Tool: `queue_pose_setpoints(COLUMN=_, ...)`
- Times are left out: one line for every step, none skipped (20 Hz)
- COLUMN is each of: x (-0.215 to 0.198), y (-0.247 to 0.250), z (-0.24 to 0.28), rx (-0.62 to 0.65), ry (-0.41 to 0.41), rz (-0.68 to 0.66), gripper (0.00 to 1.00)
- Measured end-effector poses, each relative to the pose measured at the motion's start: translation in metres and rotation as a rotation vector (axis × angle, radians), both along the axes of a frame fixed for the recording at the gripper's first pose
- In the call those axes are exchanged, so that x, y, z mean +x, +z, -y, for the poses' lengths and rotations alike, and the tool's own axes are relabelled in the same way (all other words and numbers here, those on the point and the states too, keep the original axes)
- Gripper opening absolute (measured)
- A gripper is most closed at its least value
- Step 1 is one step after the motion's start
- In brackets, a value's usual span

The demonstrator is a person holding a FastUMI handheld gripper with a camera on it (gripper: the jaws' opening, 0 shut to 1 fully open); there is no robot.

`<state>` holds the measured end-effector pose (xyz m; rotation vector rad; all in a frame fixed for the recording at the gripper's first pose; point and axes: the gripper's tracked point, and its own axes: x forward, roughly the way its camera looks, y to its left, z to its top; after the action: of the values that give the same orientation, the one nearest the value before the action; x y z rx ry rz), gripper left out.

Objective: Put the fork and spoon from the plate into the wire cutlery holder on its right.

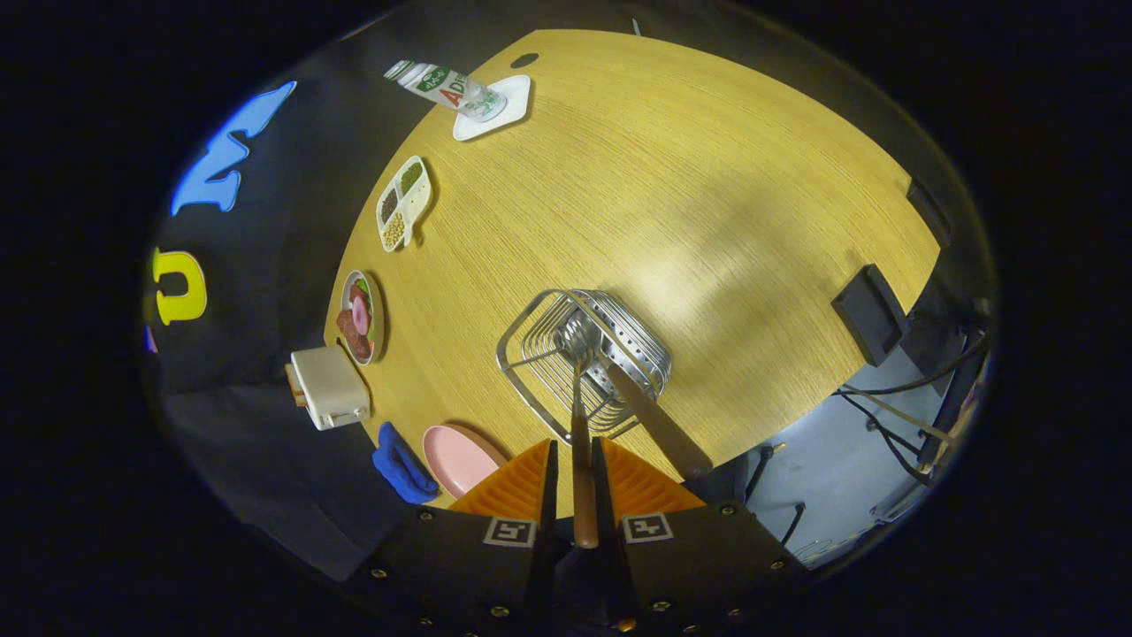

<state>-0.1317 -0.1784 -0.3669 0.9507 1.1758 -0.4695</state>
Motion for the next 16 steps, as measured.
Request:
queue_pose_setpoints(x=0.003, y=0.004, z=0.001, rx=-0.013, ry=-0.001, rz=0.014, gripper=0.21)
queue_pose_setpoints(x=0.003, y=0.009, z=0.003, rx=-0.030, ry=0.001, rz=0.025, gripper=0.21)
queue_pose_setpoints(x=0.005, y=0.013, z=0.006, rx=-0.056, ry=0.002, rz=0.041, gripper=0.21)
queue_pose_setpoints(x=0.009, y=0.018, z=0.010, rx=-0.091, ry=0.004, rz=0.061, gripper=0.21)
queue_pose_setpoints(x=0.013, y=0.024, z=0.014, rx=-0.132, ry=0.008, rz=0.080, gripper=0.21)
queue_pose_setpoints(x=0.016, y=0.031, z=0.019, rx=-0.178, ry=0.013, rz=0.103, gripper=0.21)
queue_pose_setpoints(x=0.021, y=0.039, z=0.023, rx=-0.223, ry=0.017, rz=0.130, gripper=0.21)
queue_pose_setpoints(x=0.027, y=0.049, z=0.025, rx=-0.265, ry=0.021, rz=0.160, gripper=0.21)
queue_pose_setpoints(x=0.033, y=0.062, z=0.028, rx=-0.315, ry=0.025, rz=0.199, gripper=0.21)
queue_pose_setpoints(x=0.039, y=0.073, z=0.031, rx=-0.373, ry=0.036, rz=0.236, gripper=0.21)
queue_pose_setpoints(x=0.045, y=0.086, z=0.033, rx=-0.432, ry=0.049, rz=0.274, gripper=0.21)
queue_pose_setpoints(x=0.050, y=0.101, z=0.034, rx=-0.487, ry=0.058, rz=0.315, gripper=0.21)
queue_pose_setpoints(x=0.058, y=0.118, z=0.033, rx=-0.537, ry=0.065, rz=0.361, gripper=0.21)
queue_pose_setpoints(x=0.063, y=0.135, z=0.031, rx=-0.581, ry=0.071, rz=0.405, gripper=0.21)
queue_pose_setpoints(x=0.069, y=0.152, z=0.032, rx=-0.630, ry=0.074, rz=0.451, gripper=0.21)
queue_pose_setpoints(x=0.073, y=0.170, z=0.031, rx=-0.679, ry=0.077, rz=0.495, gripper=0.21)
